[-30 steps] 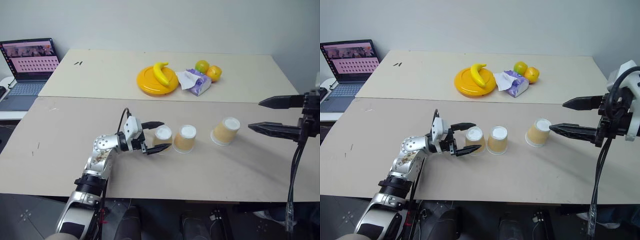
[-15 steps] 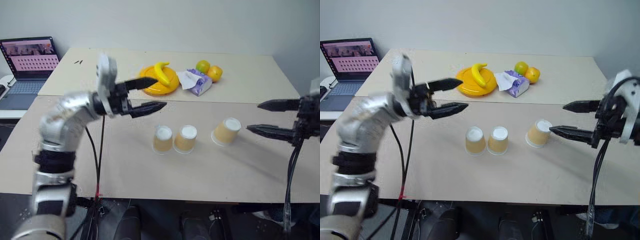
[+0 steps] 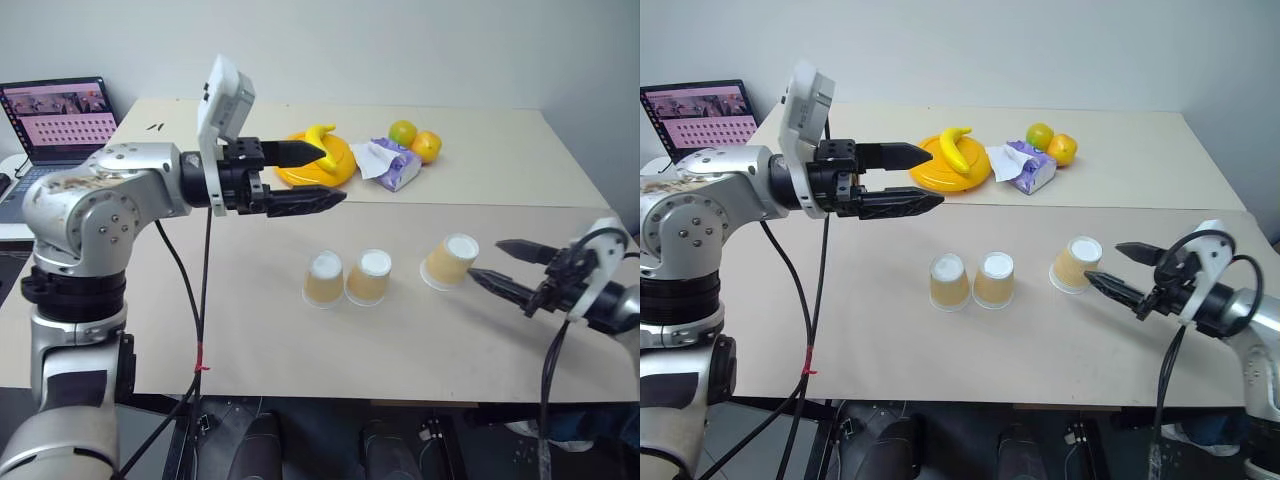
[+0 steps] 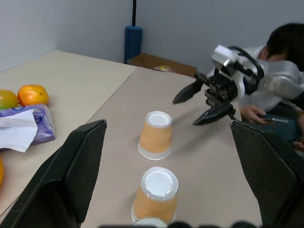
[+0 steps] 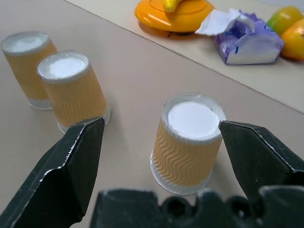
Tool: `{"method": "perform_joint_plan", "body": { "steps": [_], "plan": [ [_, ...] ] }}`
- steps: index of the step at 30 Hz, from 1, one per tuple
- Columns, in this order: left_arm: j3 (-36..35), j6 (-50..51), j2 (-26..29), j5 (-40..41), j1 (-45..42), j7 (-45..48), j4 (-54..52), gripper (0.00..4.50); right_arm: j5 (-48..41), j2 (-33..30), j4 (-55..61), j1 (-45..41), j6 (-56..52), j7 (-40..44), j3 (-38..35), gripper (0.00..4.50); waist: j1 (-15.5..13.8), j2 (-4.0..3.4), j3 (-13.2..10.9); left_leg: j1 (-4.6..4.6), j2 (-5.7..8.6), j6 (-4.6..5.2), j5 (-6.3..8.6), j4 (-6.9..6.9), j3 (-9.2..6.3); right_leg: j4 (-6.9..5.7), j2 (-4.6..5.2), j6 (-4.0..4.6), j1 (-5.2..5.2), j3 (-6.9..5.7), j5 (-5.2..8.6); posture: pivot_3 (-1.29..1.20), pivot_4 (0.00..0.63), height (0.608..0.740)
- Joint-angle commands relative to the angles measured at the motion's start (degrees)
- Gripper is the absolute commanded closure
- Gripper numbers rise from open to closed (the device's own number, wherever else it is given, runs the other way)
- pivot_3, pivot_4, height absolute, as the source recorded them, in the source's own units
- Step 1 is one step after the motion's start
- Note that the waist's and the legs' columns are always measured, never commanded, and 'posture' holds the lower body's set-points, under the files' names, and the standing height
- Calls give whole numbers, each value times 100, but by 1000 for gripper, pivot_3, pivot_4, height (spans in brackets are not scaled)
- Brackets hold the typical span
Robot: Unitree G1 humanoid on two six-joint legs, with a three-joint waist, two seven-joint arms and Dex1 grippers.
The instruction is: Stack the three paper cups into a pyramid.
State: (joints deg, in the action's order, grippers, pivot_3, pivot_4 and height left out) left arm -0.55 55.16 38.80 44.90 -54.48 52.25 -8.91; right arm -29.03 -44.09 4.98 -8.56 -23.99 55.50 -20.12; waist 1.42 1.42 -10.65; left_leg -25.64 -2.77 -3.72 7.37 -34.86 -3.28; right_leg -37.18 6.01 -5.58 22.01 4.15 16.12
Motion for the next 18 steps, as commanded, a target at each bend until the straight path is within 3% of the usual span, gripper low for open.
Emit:
{"method": "perform_joint_plan", "body": {
  "steps": [1,18],
  "plan": [
    [21,-267,28,-232,-215,64,69,60,156,16,-366,-389,384,-49,77,0,2,-2,-1,0,0,-1,0,0,0,0,0,0,1,0,0,0,150,732],
    [-22,-323,-23,-489,-176,-68,-65,60,561,344,-1553,-1415,998,22,763,0,-12,-3,-2,-1,0,-1,0,6,-1,0,0,1,1,-1,-1,0,150,732]
  ]
}}
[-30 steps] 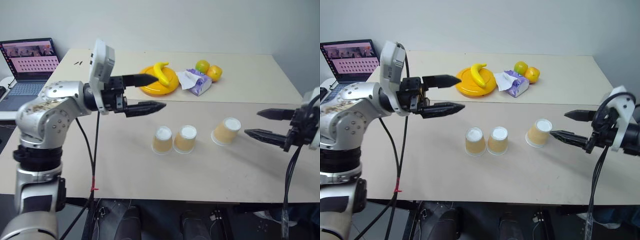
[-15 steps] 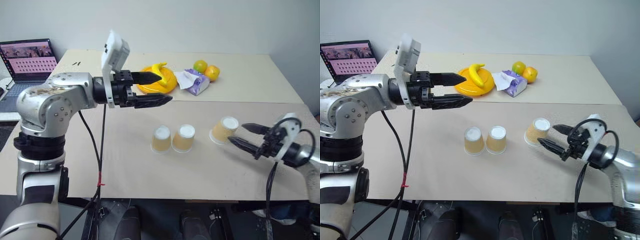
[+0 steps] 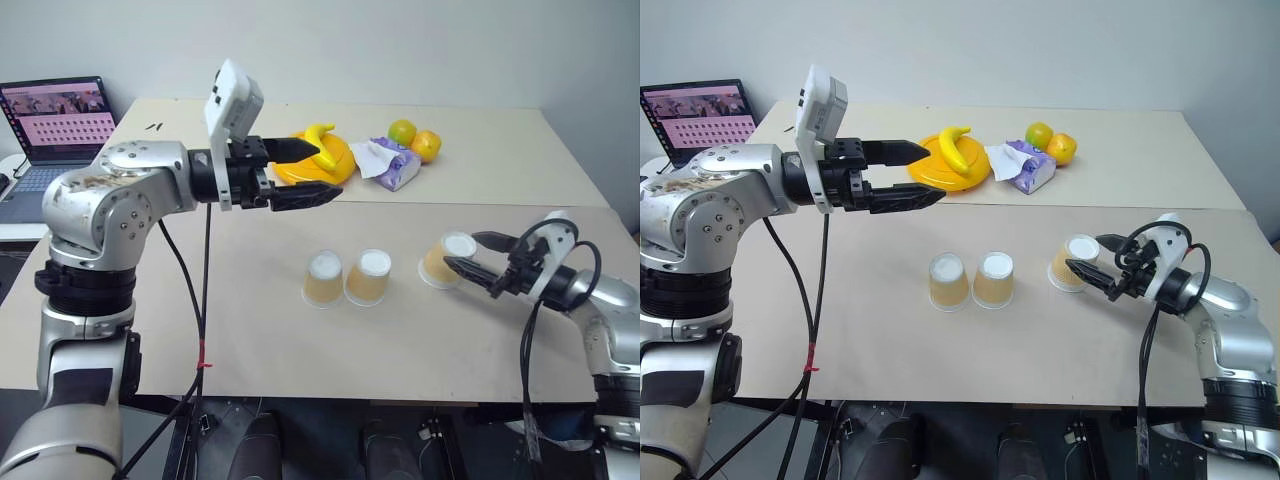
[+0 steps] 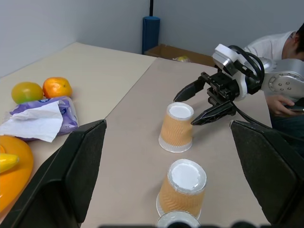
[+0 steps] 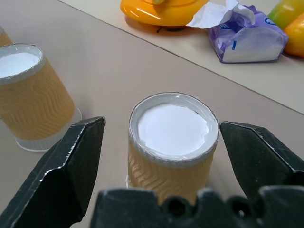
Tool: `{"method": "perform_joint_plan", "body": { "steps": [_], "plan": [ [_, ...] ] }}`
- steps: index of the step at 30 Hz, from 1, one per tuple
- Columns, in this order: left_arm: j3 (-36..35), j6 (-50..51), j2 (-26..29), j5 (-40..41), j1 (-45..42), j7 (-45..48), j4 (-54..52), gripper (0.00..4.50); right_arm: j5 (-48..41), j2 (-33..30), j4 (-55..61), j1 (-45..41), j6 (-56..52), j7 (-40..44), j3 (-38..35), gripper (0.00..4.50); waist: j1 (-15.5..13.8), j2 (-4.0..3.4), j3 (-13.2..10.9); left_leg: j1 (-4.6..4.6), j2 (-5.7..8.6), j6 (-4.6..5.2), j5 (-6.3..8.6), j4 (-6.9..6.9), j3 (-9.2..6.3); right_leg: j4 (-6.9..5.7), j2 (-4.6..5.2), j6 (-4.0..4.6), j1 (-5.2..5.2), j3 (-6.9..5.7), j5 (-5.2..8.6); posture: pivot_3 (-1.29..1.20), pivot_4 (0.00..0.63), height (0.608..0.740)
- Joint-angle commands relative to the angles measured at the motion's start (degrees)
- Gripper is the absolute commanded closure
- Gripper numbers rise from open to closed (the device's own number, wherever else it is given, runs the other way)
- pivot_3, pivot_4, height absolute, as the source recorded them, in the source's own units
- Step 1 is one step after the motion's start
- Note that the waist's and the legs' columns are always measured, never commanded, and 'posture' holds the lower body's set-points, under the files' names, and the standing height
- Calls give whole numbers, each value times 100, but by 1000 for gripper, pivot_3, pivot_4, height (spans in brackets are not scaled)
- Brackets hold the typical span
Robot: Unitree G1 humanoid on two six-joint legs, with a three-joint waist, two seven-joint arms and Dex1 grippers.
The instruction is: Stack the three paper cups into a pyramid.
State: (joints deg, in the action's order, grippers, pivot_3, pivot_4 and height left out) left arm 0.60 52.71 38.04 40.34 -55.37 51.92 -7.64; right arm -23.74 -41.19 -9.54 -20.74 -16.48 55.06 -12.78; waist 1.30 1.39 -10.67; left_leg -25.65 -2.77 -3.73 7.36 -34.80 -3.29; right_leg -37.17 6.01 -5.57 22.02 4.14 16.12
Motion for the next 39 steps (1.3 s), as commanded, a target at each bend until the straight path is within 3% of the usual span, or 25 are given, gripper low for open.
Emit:
{"method": "perform_joint_plan", "body": {
  "steps": [1,6,12,17,26,33,39],
  "plan": [
    [-139,-74,53,-33,-83,-51,-208,60,66,84,-202,-270,291,69,72,0,1,0,0,0,0,0,0,0,1,0,0,0,0,1,0,0,150,732],
    [-147,-56,82,-25,-63,-95,-274,60,202,162,-694,-604,497,120,206,0,0,0,0,0,0,0,0,0,1,0,0,0,0,0,0,0,150,732],
    [-171,-53,208,-27,-29,-62,-315,0,285,150,-794,-700,582,146,251,1716,-5,0,0,0,0,0,0,2,0,1,0,0,0,0,0,0,150,732],
    [-396,-203,619,61,288,334,-367,0,77,-135,-262,-858,85,170,129,1716,33,-5,-3,0,0,0,0,3,1,-2,0,1,3,1,0,0,150,732],
    [-652,-968,888,-5,1738,886,-913,0,-222,-887,1000,-2109,-1851,604,776,1716,115,-19,-19,-1,-4,0,0,7,6,-2,-1,4,9,5,-1,0,150,732],
    [-598,-1358,679,-78,2285,789,-1102,0,-853,-382,1428,-3162,-3134,802,1382,1716,104,-16,-22,-7,-6,0,1,5,2,-1,-2,6,12,2,-1,0,150,732],
    [-544,-1478,537,-111,2386,673,-1164,0,-912,38,1479,-3625,-3375,862,1762,1716,79,-17,-22,-18,-6,1,1,2,-1,-3,-2,6,21,-2,-2,0,150,732]
  ]
}}
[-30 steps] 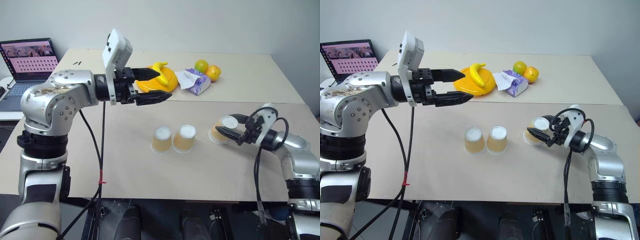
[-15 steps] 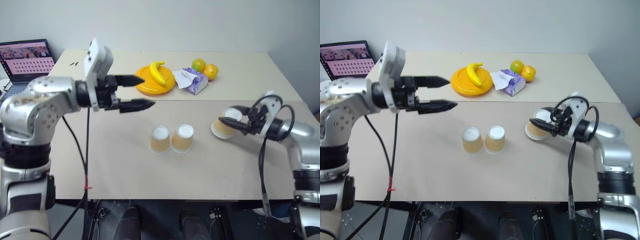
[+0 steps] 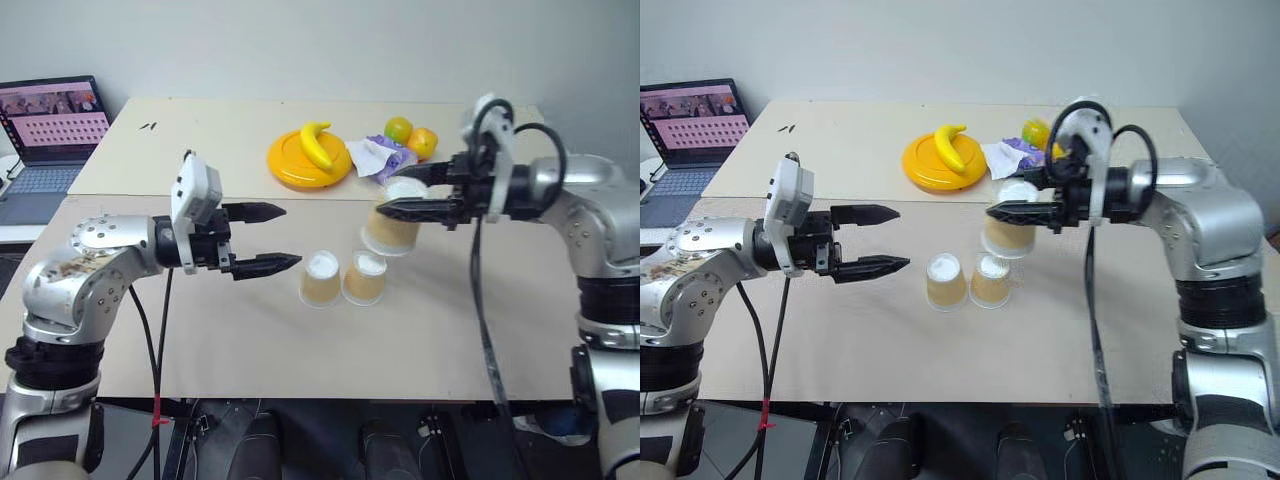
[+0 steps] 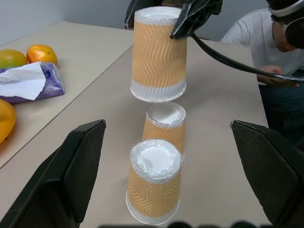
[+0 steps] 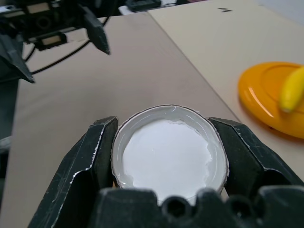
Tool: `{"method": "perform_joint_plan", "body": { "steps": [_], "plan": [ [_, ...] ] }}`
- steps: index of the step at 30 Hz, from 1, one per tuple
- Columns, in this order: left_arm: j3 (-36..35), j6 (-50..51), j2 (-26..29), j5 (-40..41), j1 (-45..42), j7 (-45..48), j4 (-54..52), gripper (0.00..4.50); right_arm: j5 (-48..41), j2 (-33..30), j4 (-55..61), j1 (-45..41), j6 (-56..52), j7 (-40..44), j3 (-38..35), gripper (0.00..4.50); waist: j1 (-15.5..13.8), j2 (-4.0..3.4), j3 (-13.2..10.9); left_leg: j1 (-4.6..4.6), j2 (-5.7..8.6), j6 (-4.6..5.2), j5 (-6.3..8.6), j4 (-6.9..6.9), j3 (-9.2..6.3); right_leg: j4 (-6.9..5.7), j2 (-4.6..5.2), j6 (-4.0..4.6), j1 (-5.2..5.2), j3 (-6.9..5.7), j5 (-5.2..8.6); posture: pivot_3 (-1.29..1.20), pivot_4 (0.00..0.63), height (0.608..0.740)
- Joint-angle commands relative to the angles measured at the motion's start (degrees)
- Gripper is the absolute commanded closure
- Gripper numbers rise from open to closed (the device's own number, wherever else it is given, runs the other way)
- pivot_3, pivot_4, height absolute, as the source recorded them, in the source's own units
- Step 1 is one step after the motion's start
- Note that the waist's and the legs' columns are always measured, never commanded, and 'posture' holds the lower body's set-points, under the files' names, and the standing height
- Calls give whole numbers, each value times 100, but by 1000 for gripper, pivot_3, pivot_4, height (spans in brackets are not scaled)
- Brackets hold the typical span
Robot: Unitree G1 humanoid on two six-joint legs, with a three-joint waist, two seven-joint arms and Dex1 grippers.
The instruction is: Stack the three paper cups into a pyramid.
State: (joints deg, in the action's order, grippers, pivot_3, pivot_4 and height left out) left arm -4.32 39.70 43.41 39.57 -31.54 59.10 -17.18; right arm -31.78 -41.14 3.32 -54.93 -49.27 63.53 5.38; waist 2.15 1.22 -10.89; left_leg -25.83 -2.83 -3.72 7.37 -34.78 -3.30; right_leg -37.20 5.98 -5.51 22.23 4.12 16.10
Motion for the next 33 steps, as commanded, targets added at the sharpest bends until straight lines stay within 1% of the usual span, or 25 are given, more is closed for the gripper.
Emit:
{"method": "perform_joint_plan", "body": {
  "steps": [1,10,16,28,29,33],
  "plan": [
    [-44,-187,-4,-47,13,-55,-216,0,-177,85,200,-210,-146,2,-80,1716,-14,0,0,-2,0,0,0,0,-1,0,0,0,1,-2,0,0,150,732],
    [20,-184,-100,-24,-109,-191,-155,0,-391,350,403,-14,-349,-277,-119,1716,2,0,0,-4,0,1,0,-1,-2,-1,0,1,3,-2,0,0,150,732],
    [67,-139,-123,2,-274,-167,-81,0,-317,558,326,134,-196,-437,-56,1716,6,0,0,-4,0,1,0,-1,-2,-1,0,1,3,-2,-1,0,150,732],
    [21,-57,-43,23,-281,-195,-162,0,-51,768,43,279,190,-382,65,1716,15,0,0,-4,0,1,0,0,-2,0,0,1,3,-2,0,0,150,732],
    [17,-44,-44,29,-280,-213,-170,0,-56,798,26,274,195,-392,57,1248,16,0,0,-4,0,1,0,1,-2,0,0,1,3,-2,0,0,150,732],
    [8,65,-51,78,-288,-286,-193,0,-36,878,31,244,217,-438,34,91,17,0,0,-4,0,1,0,0,-2,-1,0,1,3,-2,0,0,150,732]
  ]
}}
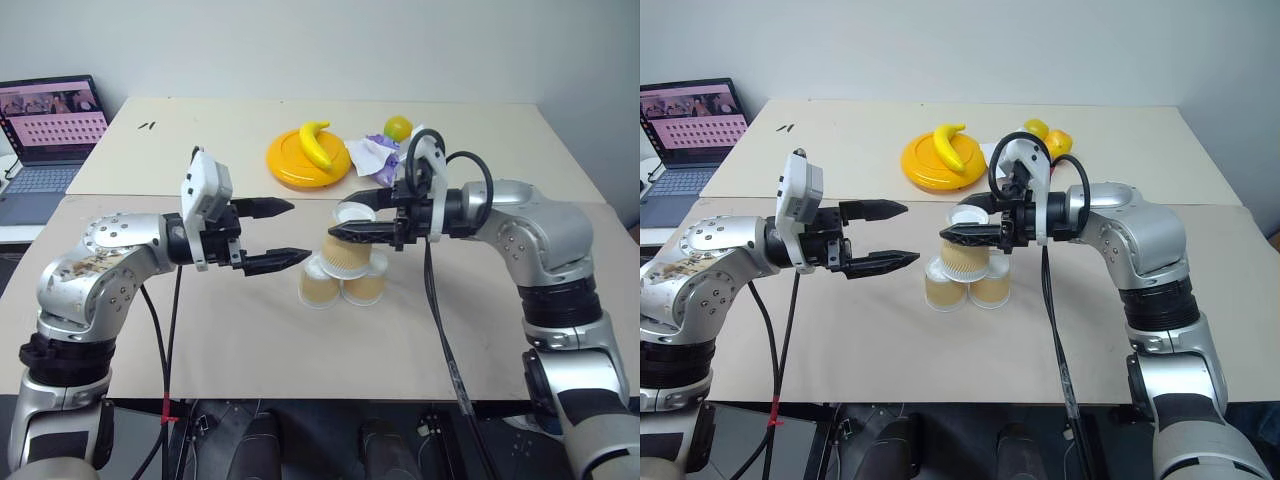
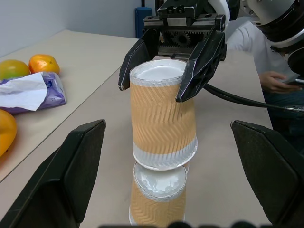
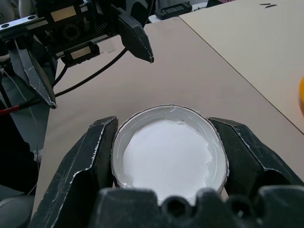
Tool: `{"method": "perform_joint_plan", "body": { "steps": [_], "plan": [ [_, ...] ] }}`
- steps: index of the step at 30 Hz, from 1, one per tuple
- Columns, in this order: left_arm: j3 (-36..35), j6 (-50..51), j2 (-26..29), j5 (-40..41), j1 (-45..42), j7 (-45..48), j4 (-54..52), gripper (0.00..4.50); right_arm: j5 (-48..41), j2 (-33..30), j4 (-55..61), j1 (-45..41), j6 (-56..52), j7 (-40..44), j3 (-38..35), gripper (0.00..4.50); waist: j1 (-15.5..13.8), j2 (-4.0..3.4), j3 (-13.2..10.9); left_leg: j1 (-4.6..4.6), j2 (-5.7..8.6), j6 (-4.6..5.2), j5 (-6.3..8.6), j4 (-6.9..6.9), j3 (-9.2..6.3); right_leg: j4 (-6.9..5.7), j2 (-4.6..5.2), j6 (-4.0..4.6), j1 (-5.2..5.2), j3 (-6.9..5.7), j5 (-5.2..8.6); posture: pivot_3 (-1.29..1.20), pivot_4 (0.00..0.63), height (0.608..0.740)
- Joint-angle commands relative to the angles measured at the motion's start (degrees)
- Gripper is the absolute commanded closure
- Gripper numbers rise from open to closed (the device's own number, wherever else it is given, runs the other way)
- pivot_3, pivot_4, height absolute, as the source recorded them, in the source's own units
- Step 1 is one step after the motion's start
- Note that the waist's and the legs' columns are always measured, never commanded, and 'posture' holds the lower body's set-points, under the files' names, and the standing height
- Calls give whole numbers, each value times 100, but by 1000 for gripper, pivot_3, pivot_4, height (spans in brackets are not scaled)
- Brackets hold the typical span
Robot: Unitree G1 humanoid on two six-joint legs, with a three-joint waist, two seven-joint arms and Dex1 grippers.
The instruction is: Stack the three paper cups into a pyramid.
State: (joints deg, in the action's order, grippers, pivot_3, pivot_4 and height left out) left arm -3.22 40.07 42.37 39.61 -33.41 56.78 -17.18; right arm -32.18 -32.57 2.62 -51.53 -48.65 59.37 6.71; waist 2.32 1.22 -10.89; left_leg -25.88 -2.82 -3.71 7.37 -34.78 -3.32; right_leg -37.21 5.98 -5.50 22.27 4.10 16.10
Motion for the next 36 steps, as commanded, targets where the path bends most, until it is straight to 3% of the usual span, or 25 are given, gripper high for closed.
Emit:
{"method": "perform_joint_plan", "body": {
  "steps": [1,24,27,31,36],
  "plan": [
    [-93,31,41,68,-112,-61,-182,0,-7,26,119,-107,143,-23,-111,40,0,0,0,0,0,0,0,0,0,0,0,0,0,0,0,0,150,732],
    [124,-43,-126,-18,-260,-90,-11,0,-481,-678,480,-709,-329,-23,-718,40,-4,0,0,0,0,0,0,1,0,1,0,0,0,0,0,0,150,732],
    [81,-18,-74,7,-253,-56,-4,0,-391,-1047,394,-623,-103,242,-806,40,-5,0,0,0,0,0,0,2,1,2,0,0,1,0,0,0,150,732],
    [-165,11,193,198,-22,215,-151,0,-306,-2042,357,-76,280,1007,-1061,40,-60,2,-1,-4,0,3,2,2,1,11,0,-1,0,-2,1,0,150,732],
    [-442,398,566,366,481,96,-338,0,-298,-3072,362,1378,542,1677,-1768,40,-95,2,-1,-6,0,8,6,3,4,12,1,0,3,0,2,0,150,732]
  ]
}}
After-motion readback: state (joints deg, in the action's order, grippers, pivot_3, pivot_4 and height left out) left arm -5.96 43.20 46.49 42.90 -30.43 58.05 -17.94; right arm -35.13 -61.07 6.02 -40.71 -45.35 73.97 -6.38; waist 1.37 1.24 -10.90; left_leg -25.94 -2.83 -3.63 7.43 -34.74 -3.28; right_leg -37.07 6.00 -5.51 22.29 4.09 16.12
